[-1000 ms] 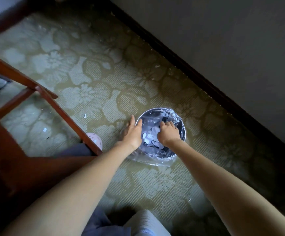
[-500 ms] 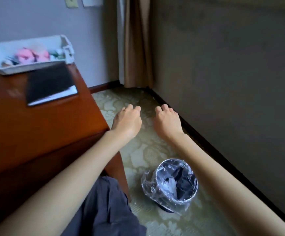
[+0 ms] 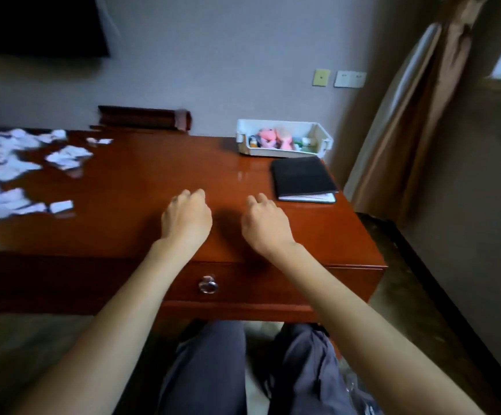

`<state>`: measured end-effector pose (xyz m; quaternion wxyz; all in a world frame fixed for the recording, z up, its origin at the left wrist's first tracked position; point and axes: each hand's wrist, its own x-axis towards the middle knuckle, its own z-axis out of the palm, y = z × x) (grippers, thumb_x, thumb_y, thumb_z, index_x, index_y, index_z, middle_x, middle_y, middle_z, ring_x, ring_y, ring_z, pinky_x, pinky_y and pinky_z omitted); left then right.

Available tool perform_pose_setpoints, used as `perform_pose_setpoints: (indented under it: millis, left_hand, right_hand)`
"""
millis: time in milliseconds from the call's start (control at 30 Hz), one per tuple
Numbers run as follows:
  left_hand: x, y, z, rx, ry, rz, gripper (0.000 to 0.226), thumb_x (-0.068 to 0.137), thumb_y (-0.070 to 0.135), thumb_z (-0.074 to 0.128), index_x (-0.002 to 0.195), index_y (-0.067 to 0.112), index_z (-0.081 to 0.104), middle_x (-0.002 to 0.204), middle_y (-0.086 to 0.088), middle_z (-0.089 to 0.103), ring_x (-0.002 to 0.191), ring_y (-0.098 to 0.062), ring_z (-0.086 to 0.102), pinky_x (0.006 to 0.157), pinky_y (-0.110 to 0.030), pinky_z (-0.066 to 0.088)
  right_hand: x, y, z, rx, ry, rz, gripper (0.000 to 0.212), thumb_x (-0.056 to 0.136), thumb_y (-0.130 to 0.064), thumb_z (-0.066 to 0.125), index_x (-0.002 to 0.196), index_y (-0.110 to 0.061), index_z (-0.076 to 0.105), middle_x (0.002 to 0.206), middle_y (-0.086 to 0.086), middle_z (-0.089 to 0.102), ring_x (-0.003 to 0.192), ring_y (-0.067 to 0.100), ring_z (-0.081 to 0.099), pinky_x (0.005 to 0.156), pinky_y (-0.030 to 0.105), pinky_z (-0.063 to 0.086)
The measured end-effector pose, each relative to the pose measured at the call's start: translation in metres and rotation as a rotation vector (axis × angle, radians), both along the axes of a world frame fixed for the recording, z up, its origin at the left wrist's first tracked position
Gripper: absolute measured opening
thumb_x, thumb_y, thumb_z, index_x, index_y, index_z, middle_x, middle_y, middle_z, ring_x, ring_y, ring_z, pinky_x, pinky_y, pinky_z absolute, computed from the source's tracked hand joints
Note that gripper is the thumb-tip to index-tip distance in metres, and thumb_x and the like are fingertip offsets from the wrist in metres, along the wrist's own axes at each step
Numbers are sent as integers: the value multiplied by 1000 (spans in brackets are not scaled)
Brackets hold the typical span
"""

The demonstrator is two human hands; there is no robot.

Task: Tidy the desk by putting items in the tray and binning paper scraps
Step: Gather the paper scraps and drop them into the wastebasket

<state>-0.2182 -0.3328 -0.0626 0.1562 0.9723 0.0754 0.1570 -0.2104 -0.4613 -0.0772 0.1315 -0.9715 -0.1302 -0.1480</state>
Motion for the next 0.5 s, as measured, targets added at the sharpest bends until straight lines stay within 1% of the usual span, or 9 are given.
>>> perform_pose_setpoints:
  millis: [67,133,200,267,367,433,500]
  left_hand:
    - [2,49,-5,-24,38,110,39,100,13,34,138,9,43,139,-15,46,128,-33,43,102,-42,41]
    - [5,100,-12,-29,80,218,43,99,13,35,142,10,35,145,-16,37,135,-33,32,108,-44,34]
    - [10,151,-24,-10,118,329,47,99,14,36,145,10,28,152,-17,25,142,-33,19,114,-46,26]
    - [18,196,-36,-4,171,424,52,99,16,35,148,11,19,157,-16,9,146,-32,4,118,-49,14]
    - [33,253,-49,-22,251,540,57,101,25,32,151,14,7,158,-15,-7,146,-34,-9,118,-51,1]
    - [44,286,-53,-46,254,616,57,101,32,29,151,18,6,158,-14,-10,145,-36,-14,117,-52,-3]
    - [56,316,-57,-68,267,652,56,101,38,27,151,23,8,159,-14,-9,145,-37,-14,117,-52,-5]
  right_hand:
    - [13,49,-4,-20,52,102,27,94,-14,39,117,-3,49,121,18,52,111,37,53,89,41,45]
    - [26,101,-9,-35,110,214,33,96,-15,38,126,-4,45,131,18,48,121,38,47,97,43,41]
    - [40,155,-15,-45,187,327,43,98,-18,37,140,-8,34,148,19,33,138,36,31,110,46,30]
    - [53,205,-20,-62,268,430,50,100,-22,34,147,-15,21,158,13,13,146,31,12,116,48,18]
    - [74,268,-28,-107,339,554,52,101,-28,30,150,-24,13,160,4,0,148,25,0,118,49,9]
    - [88,299,-33,-140,361,609,50,102,-32,26,150,-26,11,160,0,-4,148,22,-2,119,47,5]
    - [102,321,-38,-173,377,648,49,102,-34,22,150,-28,12,160,-1,-4,148,20,-2,119,45,2]
